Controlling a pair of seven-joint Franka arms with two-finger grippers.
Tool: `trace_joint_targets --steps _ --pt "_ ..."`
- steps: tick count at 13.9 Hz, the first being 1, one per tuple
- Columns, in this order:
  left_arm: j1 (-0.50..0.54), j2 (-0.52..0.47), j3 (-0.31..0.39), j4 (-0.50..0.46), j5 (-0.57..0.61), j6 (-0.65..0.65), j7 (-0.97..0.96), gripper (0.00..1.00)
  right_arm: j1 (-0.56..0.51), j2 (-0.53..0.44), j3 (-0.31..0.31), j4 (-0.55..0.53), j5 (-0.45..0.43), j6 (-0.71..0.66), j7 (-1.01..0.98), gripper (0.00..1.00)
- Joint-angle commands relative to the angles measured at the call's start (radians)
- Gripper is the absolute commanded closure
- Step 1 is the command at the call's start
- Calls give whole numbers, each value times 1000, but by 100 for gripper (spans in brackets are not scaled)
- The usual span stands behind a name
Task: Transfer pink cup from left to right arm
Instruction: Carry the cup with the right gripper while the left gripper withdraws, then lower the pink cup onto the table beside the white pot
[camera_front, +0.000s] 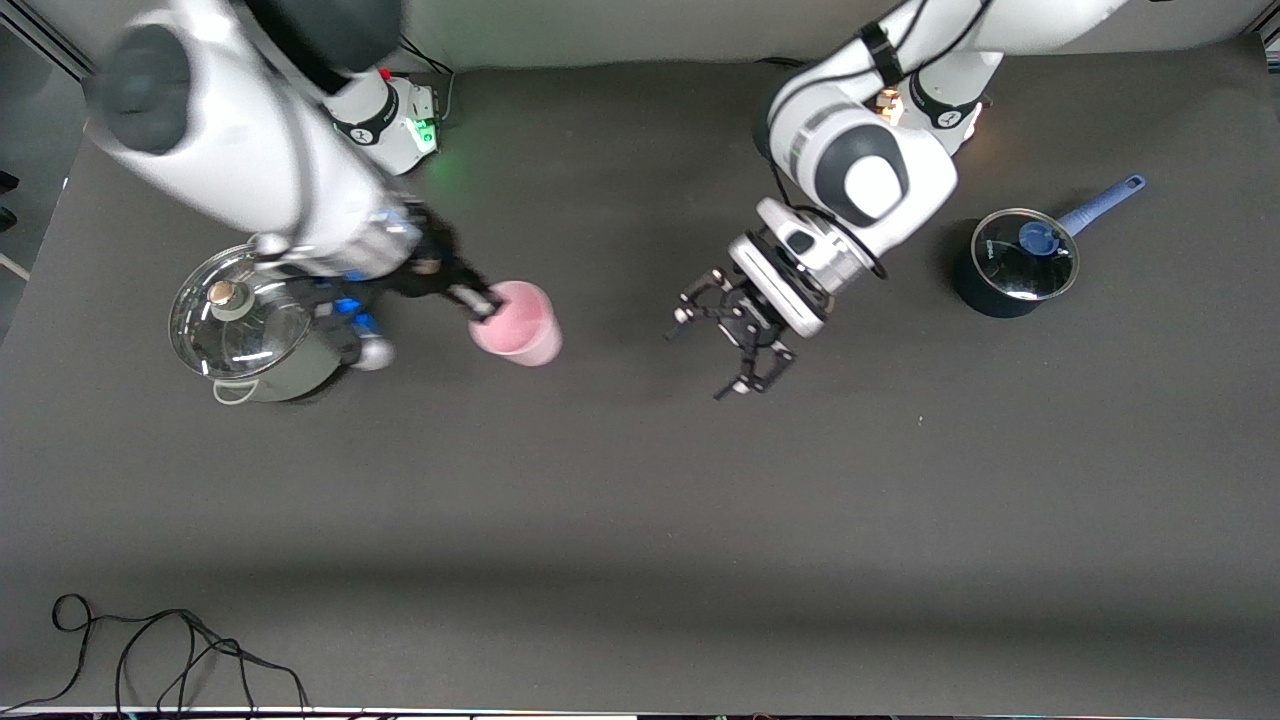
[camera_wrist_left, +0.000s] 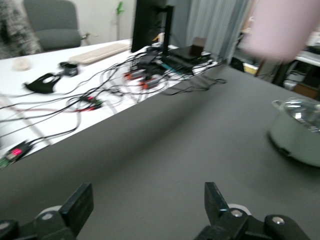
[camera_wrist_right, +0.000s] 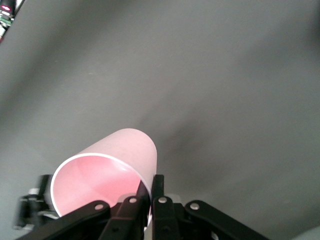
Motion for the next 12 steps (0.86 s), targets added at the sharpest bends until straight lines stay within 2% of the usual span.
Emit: trace_joint_targets --steps 1,4,5,7,8,10,12 --pt "91 -9 -12 -32 28 -5 -8 1 -102 -54 6 -6 -7 -93 -233 100" --pt "116 -11 -12 -46 38 22 -11 1 -209 -100 6 -29 -14 -164 -427 100" --pt "116 -9 -10 -45 36 48 -14 1 -235 -123 -5 -61 -42 -172 -526 100" --pt "139 -8 -7 -43 33 56 -15 0 -237 -161 -61 -142 -111 -167 -761 100" --pt "148 -8 -9 -42 33 55 -20 0 -237 -164 -100 -164 -116 -166 -836 100" --pt "144 17 -6 -40 34 52 -32 0 -235 -169 -157 -228 -116 -120 -917 100" --pt "142 31 -7 -23 34 46 -34 0 -235 -205 -181 -369 -116 4 -970 100"
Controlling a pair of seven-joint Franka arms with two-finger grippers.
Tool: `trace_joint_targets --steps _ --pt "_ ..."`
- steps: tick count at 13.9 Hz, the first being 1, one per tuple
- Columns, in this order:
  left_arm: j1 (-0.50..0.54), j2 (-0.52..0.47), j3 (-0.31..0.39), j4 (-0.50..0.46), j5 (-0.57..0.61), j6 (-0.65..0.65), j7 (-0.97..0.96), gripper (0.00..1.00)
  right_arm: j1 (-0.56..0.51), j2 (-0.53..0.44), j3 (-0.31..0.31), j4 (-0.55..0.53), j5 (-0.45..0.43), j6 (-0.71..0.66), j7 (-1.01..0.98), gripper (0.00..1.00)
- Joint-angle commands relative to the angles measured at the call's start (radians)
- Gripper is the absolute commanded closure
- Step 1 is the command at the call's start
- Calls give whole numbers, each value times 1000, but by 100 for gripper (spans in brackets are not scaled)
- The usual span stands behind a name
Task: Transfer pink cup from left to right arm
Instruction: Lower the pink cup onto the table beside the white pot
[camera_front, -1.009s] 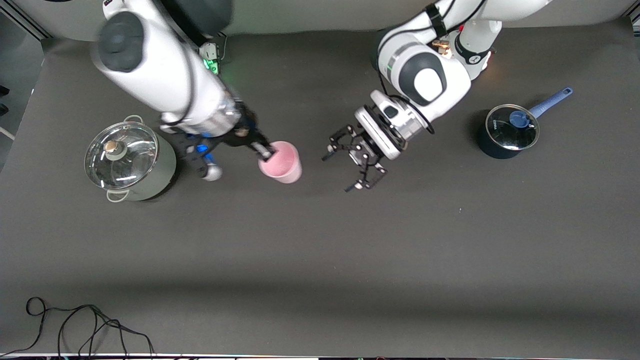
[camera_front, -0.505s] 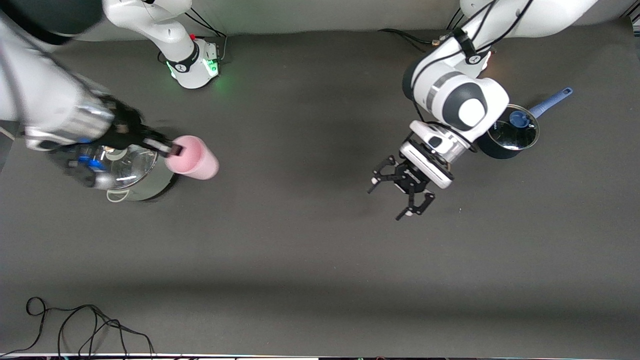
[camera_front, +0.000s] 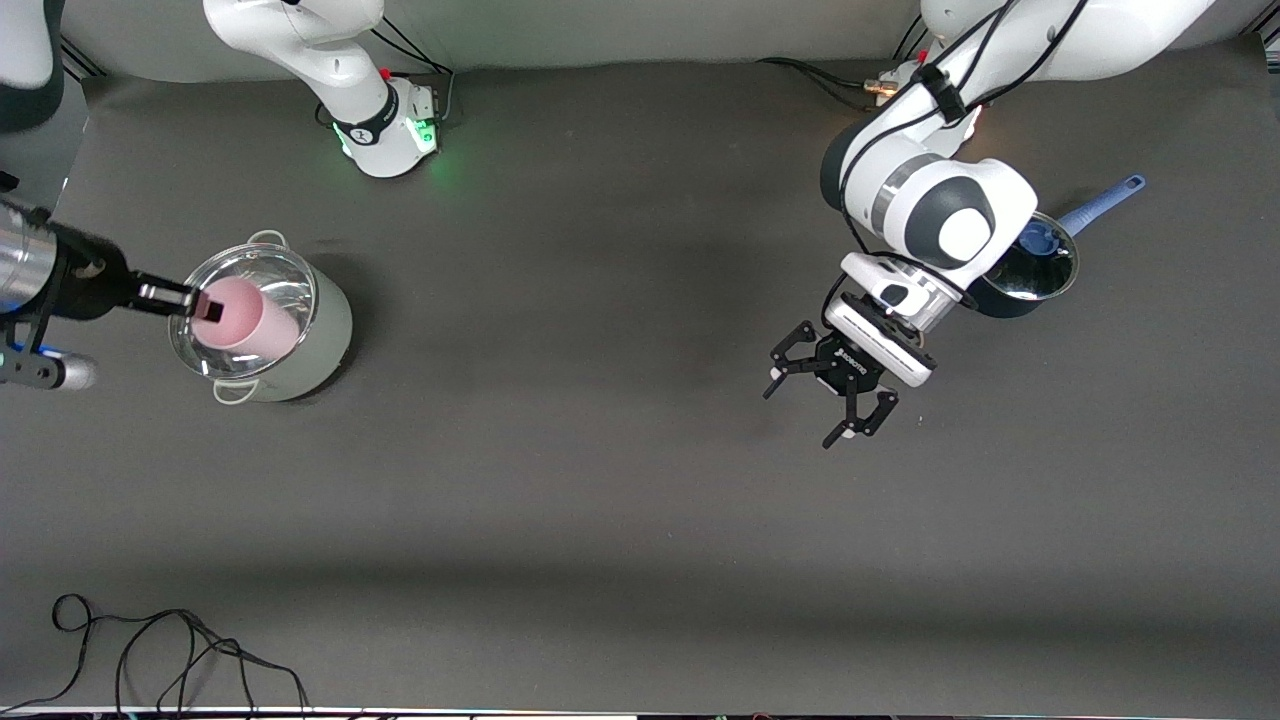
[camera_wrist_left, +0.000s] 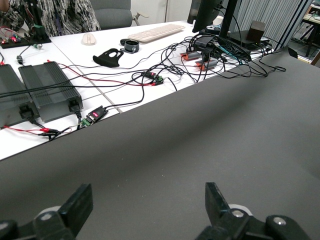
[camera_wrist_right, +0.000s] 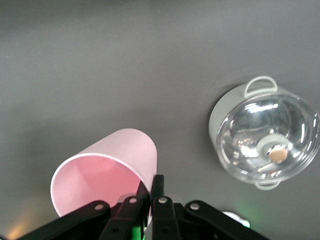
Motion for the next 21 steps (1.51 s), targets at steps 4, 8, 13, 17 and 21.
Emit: trace_joint_targets --steps 4,8,13,17,21 --pt "-10 104 -12 76 2 -14 -17 0 13 -145 -19 -465 -14 406 -91 100" --pt "-39 101 -9 136 -8 -20 -176 0 19 -184 -19 -744 -14 736 -111 100" --pt "-111 -1 86 163 -8 -50 -760 0 18 -147 -19 -944 -9 1062 -195 100" --pt "-213 -89 210 161 -5 59 -1245 0 18 -62 -17 -960 -3 1178 -221 100" --pt "-201 -89 218 173 -7 -14 -1538 0 18 -2 -16 -958 5 1237 -238 100"
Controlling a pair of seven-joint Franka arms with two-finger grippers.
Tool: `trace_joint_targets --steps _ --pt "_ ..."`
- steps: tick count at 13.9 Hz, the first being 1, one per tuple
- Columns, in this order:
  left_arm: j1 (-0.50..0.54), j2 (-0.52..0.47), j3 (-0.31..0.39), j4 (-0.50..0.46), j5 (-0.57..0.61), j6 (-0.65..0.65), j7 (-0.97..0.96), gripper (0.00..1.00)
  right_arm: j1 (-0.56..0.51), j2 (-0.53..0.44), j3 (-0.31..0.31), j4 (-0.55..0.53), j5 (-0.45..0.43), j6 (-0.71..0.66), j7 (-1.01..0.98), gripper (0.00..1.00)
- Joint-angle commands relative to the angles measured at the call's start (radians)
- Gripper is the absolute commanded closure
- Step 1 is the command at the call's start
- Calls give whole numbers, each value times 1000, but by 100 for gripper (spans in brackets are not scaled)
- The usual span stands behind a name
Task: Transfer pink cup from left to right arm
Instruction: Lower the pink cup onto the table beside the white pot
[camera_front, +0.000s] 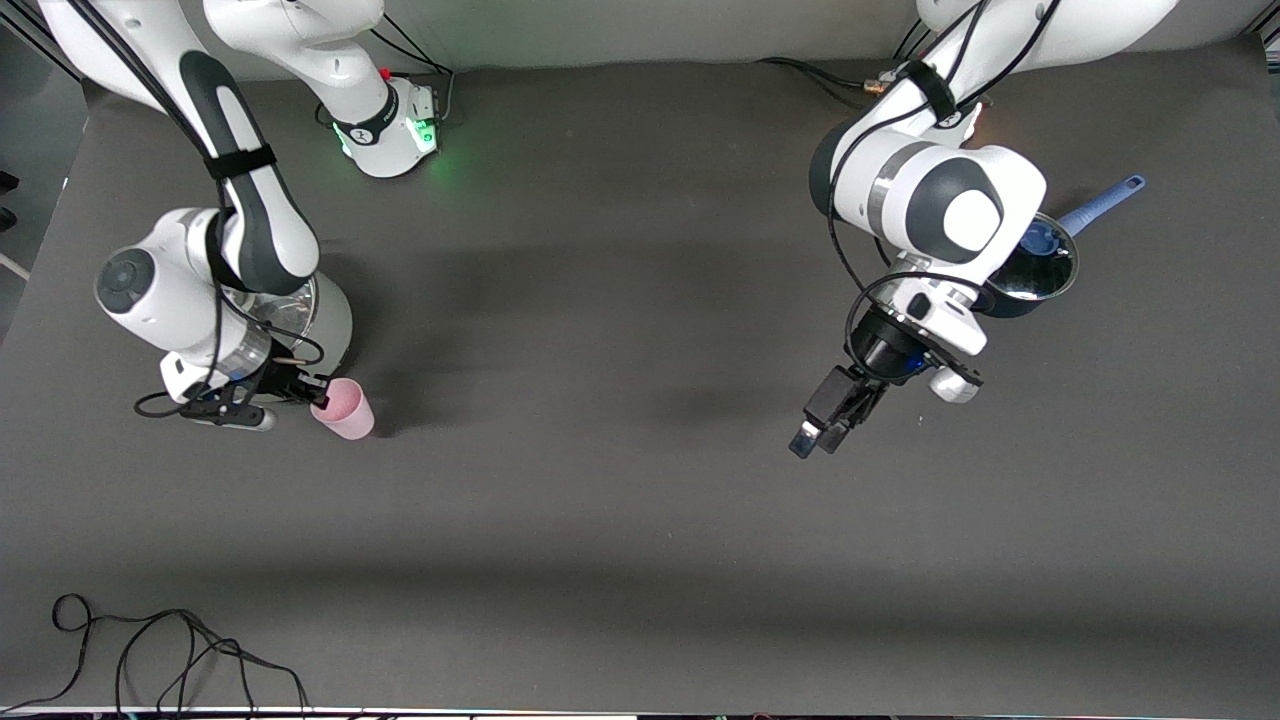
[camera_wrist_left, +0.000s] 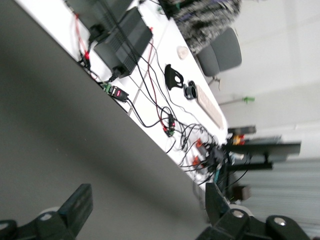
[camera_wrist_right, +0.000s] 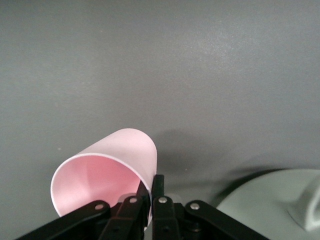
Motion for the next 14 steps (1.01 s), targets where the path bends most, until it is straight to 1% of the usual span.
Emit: trace_joint_targets --steps 1,2,3,6,8,10,11,12,13,14 --pt "-11 -25 52 2 -4 -151 -303 0 7 16 -4 3 20 24 -26 100" --pt "-20 -28 82 4 -4 -220 -453 0 7 25 -2 6 38 22 -29 100" --pt "-25 -45 89 2 -3 -251 -526 0 9 37 1 7 73 22 -43 100" --pt "-26 -54 89 -10 -3 -305 -534 0 10 71 4 16 176 24 -110 100" --pt "-26 -53 89 -34 9 -349 -535 0 10 79 4 38 195 13 -131 100" --pt "-19 -53 88 -34 52 -361 -536 0 10 82 4 45 210 11 -129 100" --pt "-14 -53 89 -36 66 -397 -544 0 13 79 4 47 236 10 -129 70" --pt "-11 -53 91 -37 80 -421 -545 0 22 65 4 46 254 8 -129 11" --pt "-11 -53 106 -41 85 -449 -545 0 30 42 4 47 256 -10 -120 0" --pt "-17 -59 140 -50 83 -505 -547 0 33 15 3 55 256 -39 -118 0"
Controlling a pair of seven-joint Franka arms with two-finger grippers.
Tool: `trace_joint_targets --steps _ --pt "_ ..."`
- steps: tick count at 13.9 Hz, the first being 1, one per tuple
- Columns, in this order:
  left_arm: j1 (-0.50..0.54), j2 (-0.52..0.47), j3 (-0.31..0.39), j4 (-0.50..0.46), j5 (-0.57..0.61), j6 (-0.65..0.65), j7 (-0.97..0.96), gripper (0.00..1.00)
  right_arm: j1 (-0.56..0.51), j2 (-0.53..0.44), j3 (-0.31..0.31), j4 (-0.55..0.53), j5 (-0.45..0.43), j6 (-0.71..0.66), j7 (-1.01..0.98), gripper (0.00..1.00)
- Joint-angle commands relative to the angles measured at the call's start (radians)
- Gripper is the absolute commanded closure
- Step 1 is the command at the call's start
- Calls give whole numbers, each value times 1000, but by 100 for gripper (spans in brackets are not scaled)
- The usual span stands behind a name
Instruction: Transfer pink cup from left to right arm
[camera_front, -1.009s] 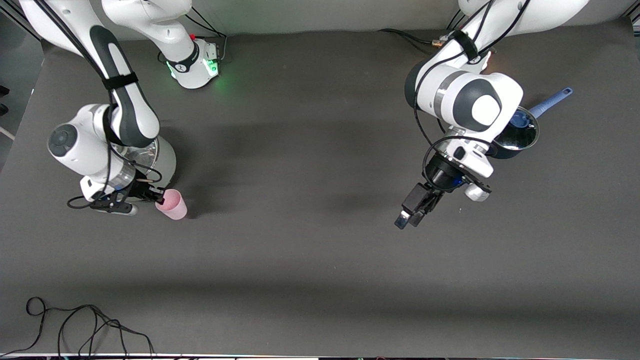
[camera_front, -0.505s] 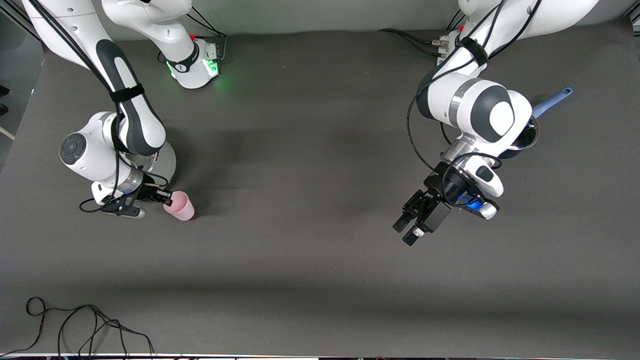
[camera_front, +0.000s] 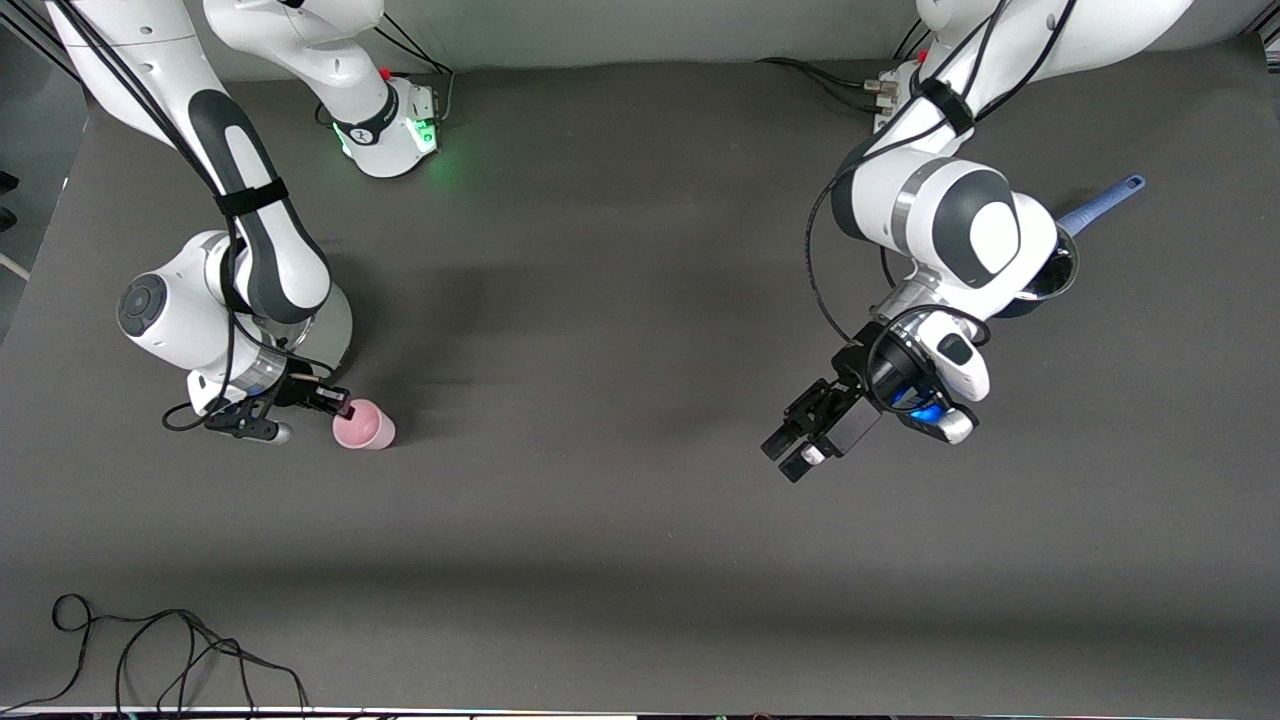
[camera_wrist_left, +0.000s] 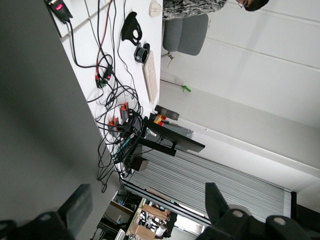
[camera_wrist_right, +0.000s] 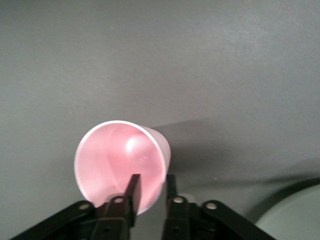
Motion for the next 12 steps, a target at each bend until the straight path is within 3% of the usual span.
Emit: trace_joint_targets --steps 1,4,5,7,9,12 --pt "-10 -59 81 -56 19 -134 -46 0 22 -79 -8 16 35 -70 -20 0" --pt "-2 -88 124 -97 23 -240 -52 0 19 -183 -19 18 -8 -148 -18 0" --pt "-2 -101 138 -100 41 -275 -95 0 19 -219 -37 19 -95 -167 -3 0" --pt "-5 -108 192 -94 279 -396 -318 0 20 -288 -51 70 -259 -287 52 0" --pt "-7 -106 255 -76 585 -533 -566 0 19 -312 -55 206 -289 -537 75 0" --pt "-1 -125 313 -80 840 -570 -664 0 16 -313 -57 476 -336 -914 78 0"
